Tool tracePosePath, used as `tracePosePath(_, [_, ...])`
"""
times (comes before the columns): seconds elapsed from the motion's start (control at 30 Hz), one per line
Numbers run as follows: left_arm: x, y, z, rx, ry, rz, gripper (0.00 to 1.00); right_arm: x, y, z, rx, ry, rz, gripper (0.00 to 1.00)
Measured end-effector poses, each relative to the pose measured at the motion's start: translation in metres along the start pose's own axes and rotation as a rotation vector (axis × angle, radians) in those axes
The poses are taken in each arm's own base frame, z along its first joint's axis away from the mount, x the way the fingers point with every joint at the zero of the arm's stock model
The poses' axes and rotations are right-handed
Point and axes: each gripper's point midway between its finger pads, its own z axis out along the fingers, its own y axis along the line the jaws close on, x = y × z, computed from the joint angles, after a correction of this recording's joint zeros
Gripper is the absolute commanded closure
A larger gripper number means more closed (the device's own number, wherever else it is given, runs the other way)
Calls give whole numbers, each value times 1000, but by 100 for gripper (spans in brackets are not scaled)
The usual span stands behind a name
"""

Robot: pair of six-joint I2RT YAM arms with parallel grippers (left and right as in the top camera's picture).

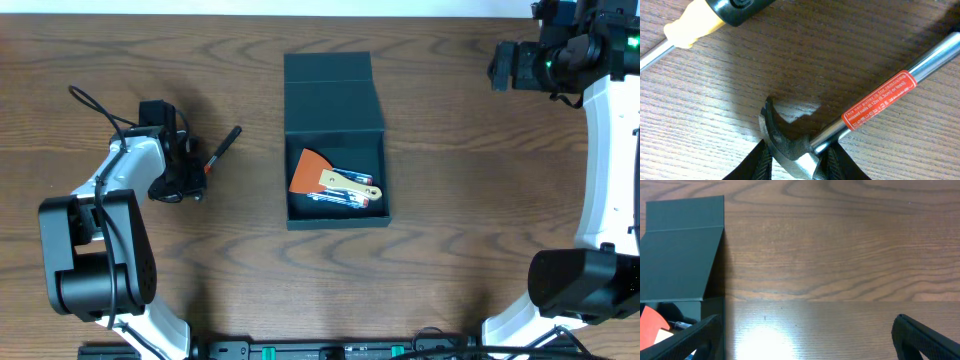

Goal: Pack container
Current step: 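Lower the left gripper onto the hammer handle and close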

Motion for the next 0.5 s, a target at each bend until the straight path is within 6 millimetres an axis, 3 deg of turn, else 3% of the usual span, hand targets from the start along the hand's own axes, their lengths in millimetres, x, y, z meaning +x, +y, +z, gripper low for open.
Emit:
tracePosePath(0.13, [0,-1,0,3,0,0,85,0,0,0,0,0,0,1])
tracePosePath(0.5, [0,-1,0,7,2,-22,94,1,0,0,0,6,1,1])
